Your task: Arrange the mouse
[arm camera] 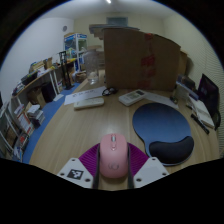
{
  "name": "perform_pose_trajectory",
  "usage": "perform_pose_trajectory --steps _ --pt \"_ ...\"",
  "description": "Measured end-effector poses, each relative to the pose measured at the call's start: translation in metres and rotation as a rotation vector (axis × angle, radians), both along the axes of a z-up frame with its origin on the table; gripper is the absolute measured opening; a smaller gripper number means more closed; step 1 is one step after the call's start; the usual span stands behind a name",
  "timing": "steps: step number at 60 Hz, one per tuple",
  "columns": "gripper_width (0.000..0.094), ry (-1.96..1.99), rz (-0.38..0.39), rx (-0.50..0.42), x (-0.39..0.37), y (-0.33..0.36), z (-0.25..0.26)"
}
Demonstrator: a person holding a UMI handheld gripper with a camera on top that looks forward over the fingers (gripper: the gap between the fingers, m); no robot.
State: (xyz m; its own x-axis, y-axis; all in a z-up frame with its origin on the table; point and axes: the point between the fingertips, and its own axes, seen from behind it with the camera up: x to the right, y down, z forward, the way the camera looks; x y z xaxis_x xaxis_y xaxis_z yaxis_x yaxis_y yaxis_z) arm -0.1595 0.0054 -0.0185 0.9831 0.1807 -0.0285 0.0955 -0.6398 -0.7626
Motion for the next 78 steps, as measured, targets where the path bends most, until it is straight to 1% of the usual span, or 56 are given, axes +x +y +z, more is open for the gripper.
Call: perform_pose_trajectory --steps 1,4,7,9,13,18,21,24,27,29,32,39,44,50,52,53,54,57,65,66,67,71,72,73,78 --pt "0.0381 0.001 -0.002 -0.005 0.0 0.001 0.0" --pt "0.036 0.001 0.008 -0.019 -0.002 -0.001 0.0" --pt "0.0358 0.038 0.051 -0.047 -0.016 -0.008 0.004" --pt "0.0357 0.07 0.074 -0.044 -0.025 -0.013 0.019" --pt "0.0356 0.083 0.11 0.059 -0.032 -0.004 0.073" --pt "0.0357 0.118 0.099 0.223 -0.021 0.024 0.163" --pt "0.0356 0.131 0.056 0.31 0.001 0.045 0.208" --pt "0.0354 0.12 0.001 0.365 0.034 0.068 0.231" --pt "0.0352 0.101 -0.05 0.39 0.068 0.088 0.238" --pt "0.0352 0.09 -0.081 0.38 0.089 0.1 0.232" --pt "0.0352 0.082 -0.11 0.345 0.113 0.115 0.209" --pt "0.0352 0.001 -0.165 0.205 0.161 0.127 0.116" --pt "0.0353 0.002 -0.162 0.106 0.167 0.122 0.06" --pt "0.0354 -0.002 -0.138 0.04 0.164 0.115 0.016" --pt "0.0362 -0.016 -0.123 0.003 0.163 0.109 0.002" --pt "0.0368 -0.014 -0.118 0.05 0.163 0.115 0.008" --pt "0.0367 -0.018 -0.109 0.044 0.162 0.115 0.005" --pt "0.0404 -0.005 -0.109 0.023 0.162 0.115 0.003" --pt "0.0555 -0.033 -0.085 -0.015 0.162 0.117 0.004" --pt "0.0593 -0.042 -0.089 -0.023 0.164 0.117 0.005" --pt "0.0696 -0.05 -0.094 -0.035 0.166 0.115 0.005" --pt "0.089 -0.051 -0.1 -0.061 0.167 0.108 0.012" --pt "0.085 -0.045 -0.101 -0.064 0.167 0.107 0.014" --pt "0.0837 -0.036 -0.105 -0.065 0.166 0.105 0.017" --pt "0.0841 0.005 -0.138 -0.072 0.161 0.086 0.039"
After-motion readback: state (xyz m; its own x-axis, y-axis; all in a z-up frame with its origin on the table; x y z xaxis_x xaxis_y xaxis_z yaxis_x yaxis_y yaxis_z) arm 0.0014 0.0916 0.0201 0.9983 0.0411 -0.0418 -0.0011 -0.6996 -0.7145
